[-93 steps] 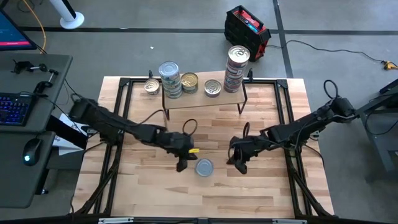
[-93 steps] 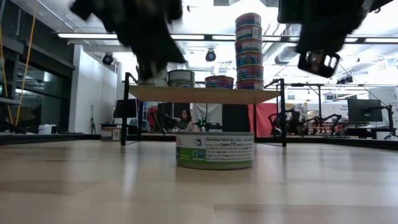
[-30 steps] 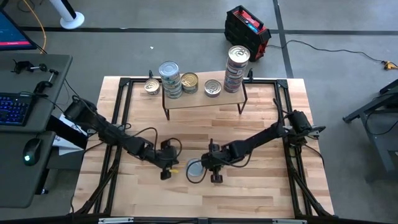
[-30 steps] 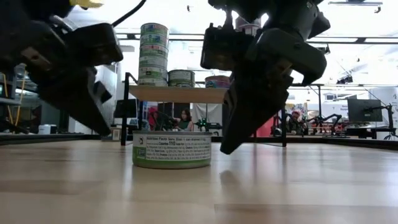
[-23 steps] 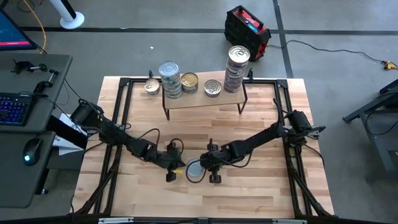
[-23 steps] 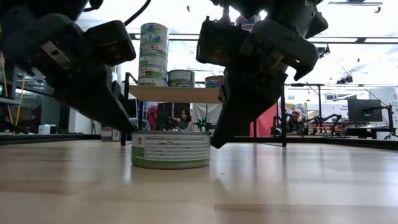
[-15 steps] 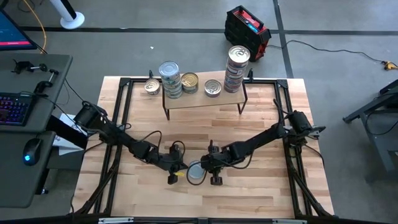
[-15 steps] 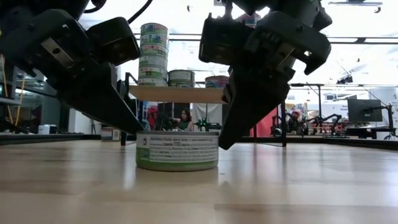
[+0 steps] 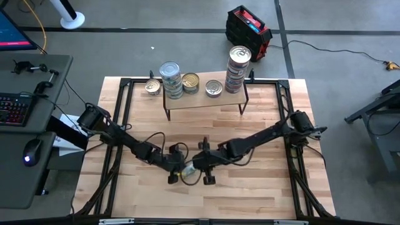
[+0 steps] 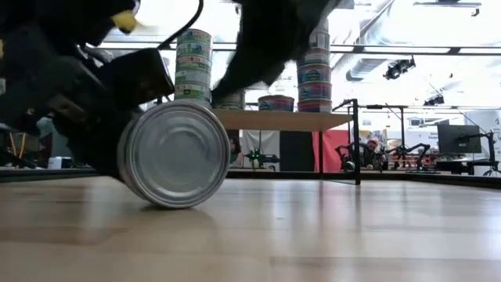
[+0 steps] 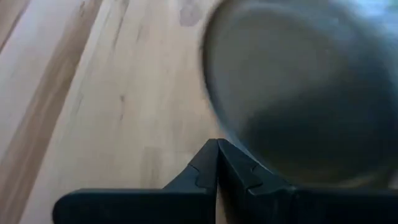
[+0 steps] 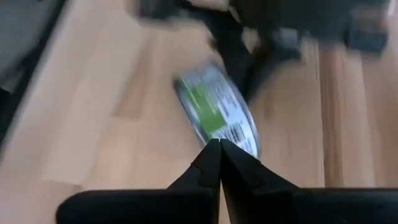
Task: Stack canned seafood by type on shelf
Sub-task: Stack the green white tuna can on top of the other green white tuna cans on the shelf, then stack the blue pink tuna can on top of the other blue pink tuna cans on the shelf
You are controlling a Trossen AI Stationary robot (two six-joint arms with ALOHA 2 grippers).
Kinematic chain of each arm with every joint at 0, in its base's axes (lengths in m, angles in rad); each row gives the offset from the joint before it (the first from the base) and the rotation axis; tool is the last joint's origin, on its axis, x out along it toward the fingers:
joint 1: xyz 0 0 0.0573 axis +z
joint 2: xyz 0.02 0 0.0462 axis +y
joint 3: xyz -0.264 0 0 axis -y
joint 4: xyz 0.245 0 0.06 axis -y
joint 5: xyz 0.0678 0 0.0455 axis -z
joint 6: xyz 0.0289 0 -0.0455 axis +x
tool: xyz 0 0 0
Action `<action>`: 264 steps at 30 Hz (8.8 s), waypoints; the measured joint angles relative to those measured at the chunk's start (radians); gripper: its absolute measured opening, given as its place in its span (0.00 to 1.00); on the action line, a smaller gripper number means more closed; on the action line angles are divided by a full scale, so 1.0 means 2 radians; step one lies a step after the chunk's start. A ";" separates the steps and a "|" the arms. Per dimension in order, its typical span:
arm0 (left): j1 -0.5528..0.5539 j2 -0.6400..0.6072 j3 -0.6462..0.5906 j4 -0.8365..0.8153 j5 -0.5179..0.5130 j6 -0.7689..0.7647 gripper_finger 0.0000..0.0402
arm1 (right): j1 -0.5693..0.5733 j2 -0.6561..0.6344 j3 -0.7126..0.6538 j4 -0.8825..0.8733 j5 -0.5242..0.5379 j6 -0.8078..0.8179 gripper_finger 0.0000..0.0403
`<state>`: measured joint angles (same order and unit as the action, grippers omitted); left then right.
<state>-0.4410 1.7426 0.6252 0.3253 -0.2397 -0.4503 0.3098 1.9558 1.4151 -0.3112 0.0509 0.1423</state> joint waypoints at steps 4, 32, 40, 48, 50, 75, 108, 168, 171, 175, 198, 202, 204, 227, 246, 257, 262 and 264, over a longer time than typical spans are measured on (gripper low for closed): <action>0.002 -0.009 0.000 -0.017 -0.001 -0.007 0.00 | -0.002 -0.002 0.021 -0.034 0.010 -0.015 0.00; -0.135 -0.200 0.203 -0.458 -0.108 -0.132 0.01 | 0.022 -0.224 -0.229 -0.088 0.075 0.219 0.00; -0.077 -0.197 0.228 -0.395 -0.019 -0.067 0.23 | 0.045 -0.252 -0.250 -0.088 0.101 0.291 0.00; -0.070 -0.097 0.287 -0.389 -0.014 -0.151 0.59 | 0.086 -0.252 -0.252 -0.183 0.103 0.306 0.00; -0.070 -0.059 0.329 -0.410 -0.011 -0.163 0.64 | 0.100 -0.252 -0.259 -0.200 0.114 0.315 0.00; 0.012 0.088 0.441 -0.588 -0.013 -0.299 0.70 | 0.130 -0.253 -0.298 -0.196 0.154 0.357 0.00; 0.017 -0.049 0.467 -0.597 -0.145 0.129 0.28 | 0.121 -0.253 -0.298 -0.183 0.179 0.378 0.00; 0.319 -0.197 0.480 -0.642 -0.301 0.653 0.46 | 0.082 -0.253 -0.298 -0.157 0.176 0.439 0.00; 0.320 -0.197 0.489 -0.663 -0.279 0.627 0.46 | 0.082 -0.253 -0.298 -0.157 0.176 0.439 0.00; 0.327 -0.198 0.491 -0.675 -0.273 0.614 0.46 | 0.082 -0.253 -0.298 -0.157 0.176 0.439 0.00; 0.338 -0.197 0.506 -0.673 -0.225 0.580 0.46 | 0.082 -0.253 -0.298 -0.156 0.178 0.448 0.00; 0.338 -0.197 0.506 -0.673 -0.227 0.581 0.46 | 0.082 -0.253 -0.298 -0.156 0.178 0.452 0.00; 0.338 -0.197 0.506 -0.672 -0.228 0.580 0.46 | 0.082 -0.253 -0.298 -0.156 0.178 0.457 0.00; 0.338 -0.197 0.506 -0.672 -0.211 0.554 0.67 | 0.082 -0.253 -0.298 -0.153 0.179 0.466 0.00; 0.264 -0.213 0.507 -0.686 -0.241 0.483 0.77 | 0.081 -0.253 -0.298 -0.153 0.180 0.466 0.00; 0.066 -0.224 0.434 -0.683 -0.136 0.044 0.77 | 0.081 -0.252 -0.298 -0.153 0.181 0.466 0.00; -0.031 -0.241 0.286 -0.712 -0.277 -0.292 0.77 | 0.081 -0.252 -0.298 -0.153 0.181 0.453 0.00; -0.037 -0.258 0.234 -0.732 -0.234 -0.425 0.77 | 0.080 -0.252 -0.298 -0.155 0.181 0.452 0.00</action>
<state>-0.5144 1.2264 1.0931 -1.1384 -0.7078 -1.3005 0.4704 1.4509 0.8200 -0.6206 0.4137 1.0466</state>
